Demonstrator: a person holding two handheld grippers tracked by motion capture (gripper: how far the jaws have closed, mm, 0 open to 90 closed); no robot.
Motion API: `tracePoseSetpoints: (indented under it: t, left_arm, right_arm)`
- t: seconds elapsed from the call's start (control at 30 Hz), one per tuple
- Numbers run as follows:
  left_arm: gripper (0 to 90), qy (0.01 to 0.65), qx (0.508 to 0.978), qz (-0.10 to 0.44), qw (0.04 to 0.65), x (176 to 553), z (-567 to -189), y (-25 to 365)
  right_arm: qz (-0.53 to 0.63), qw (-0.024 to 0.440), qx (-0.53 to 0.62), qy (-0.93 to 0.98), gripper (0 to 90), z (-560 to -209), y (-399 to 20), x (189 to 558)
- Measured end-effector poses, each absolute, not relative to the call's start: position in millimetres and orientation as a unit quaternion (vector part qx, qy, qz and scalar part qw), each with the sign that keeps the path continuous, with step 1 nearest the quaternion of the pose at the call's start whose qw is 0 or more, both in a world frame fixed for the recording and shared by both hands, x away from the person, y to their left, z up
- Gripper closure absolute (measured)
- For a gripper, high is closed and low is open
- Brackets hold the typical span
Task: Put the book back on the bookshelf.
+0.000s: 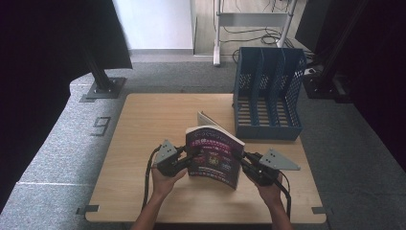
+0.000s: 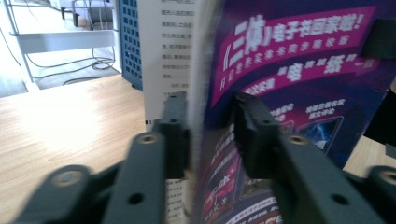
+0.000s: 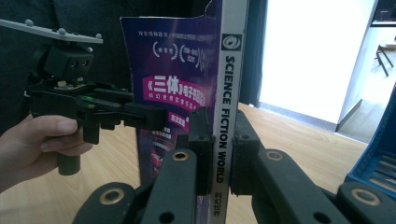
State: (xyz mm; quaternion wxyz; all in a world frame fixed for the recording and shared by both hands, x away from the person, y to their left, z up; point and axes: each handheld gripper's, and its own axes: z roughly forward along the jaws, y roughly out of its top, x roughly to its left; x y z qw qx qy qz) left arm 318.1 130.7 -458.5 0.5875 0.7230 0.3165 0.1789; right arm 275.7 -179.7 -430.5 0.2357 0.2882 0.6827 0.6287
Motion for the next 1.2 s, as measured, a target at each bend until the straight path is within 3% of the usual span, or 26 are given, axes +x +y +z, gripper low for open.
tracePoseSetpoints:
  t: [0.13, 0.2, 0.43, 0.67, 1.2]
  left_arm:
    - [43.3, 0.321, 0.732, 0.169, 0.577, 321.3, -458.4, 127.4]
    - [41.4, 0.322, 0.733, 0.168, 0.576, 321.7, -458.7, 126.2]
    - [43.2, 0.317, 0.736, 0.166, 0.575, 320.6, -457.0, 126.2]
    - [45.0, 0.315, 0.737, 0.167, 0.574, 320.4, -456.8, 126.9]
    - [42.6, 0.313, 0.738, 0.166, 0.574, 319.7, -456.7, 127.2]
  right_arm:
    - [0.632, 0.219, 0.289, 0.685, 80.9, -430.2, -182.8, 276.6]
    - [0.632, 0.215, 0.288, 0.687, 79.8, -430.1, -183.3, 276.6]
    - [0.617, 0.194, 0.275, 0.712, 73.3, -435.6, -174.9, 280.6]
    - [0.602, 0.206, 0.272, 0.722, 71.7, -441.7, -158.6, 285.9]
    - [0.600, 0.218, 0.271, 0.720, 81.0, -440.5, -153.8, 285.0]
